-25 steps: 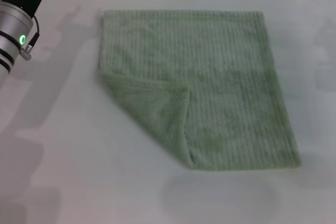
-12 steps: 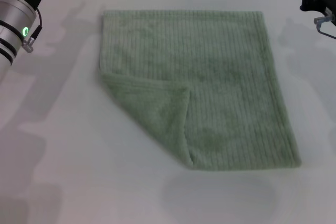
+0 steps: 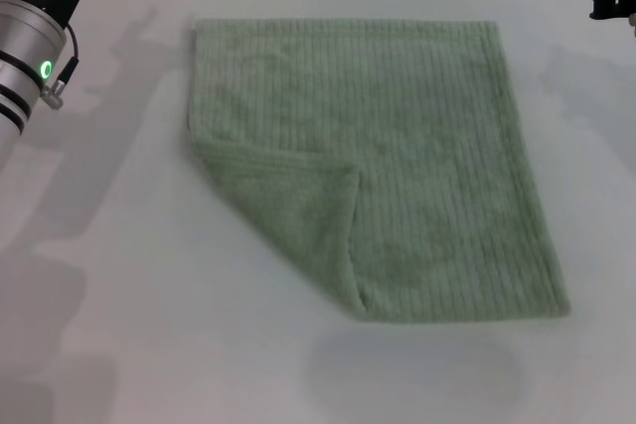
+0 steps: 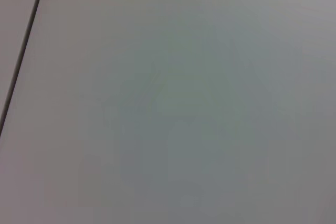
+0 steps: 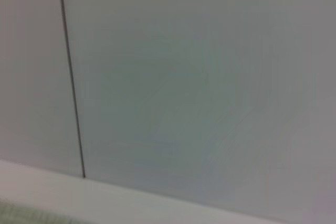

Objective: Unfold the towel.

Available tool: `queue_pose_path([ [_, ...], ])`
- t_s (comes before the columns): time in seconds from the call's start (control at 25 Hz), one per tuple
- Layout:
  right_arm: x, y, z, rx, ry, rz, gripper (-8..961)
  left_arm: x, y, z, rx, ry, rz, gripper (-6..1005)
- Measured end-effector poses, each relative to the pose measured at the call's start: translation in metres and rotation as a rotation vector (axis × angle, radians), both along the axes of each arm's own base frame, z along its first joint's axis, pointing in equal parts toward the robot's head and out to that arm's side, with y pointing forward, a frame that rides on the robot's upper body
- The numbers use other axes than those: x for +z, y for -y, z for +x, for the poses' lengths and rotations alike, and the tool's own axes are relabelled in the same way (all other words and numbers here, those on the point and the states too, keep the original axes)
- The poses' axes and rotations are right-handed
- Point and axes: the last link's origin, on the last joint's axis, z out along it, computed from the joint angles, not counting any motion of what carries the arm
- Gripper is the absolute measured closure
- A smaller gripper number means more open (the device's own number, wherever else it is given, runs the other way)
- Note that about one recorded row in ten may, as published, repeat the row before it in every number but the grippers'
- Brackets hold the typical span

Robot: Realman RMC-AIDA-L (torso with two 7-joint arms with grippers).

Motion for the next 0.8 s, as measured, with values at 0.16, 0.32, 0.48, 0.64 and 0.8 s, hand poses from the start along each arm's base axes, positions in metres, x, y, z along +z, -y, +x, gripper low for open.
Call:
queue_pose_path([
  [0.16, 0.004, -0.002, -0.003, -0.035, 0.000, -0.067, 955, 0.001, 0.001, 0.001, -0.009, 0.004, 0.006, 455],
  [0.32, 0.008, -0.009, -0.009, -0.072, -0.016, -0.145, 955, 0.001, 0.002, 0.001, -0.019, 0.006, 0.010, 456],
  [0.48, 0.007, -0.013, -0.014, -0.097, -0.028, -0.204, 954, 0.002, 0.002, 0.002, -0.021, 0.007, 0.011, 458],
  [0.64, 0.002, -0.018, -0.018, -0.126, -0.036, -0.276, 954, 0.002, 0.003, 0.003, -0.031, 0.010, 0.016, 460],
  [0.8, -0.004, -0.022, -0.018, -0.159, -0.031, -0.342, 954, 0.002, 0.004, 0.004, -0.042, 0.012, 0.017, 462],
])
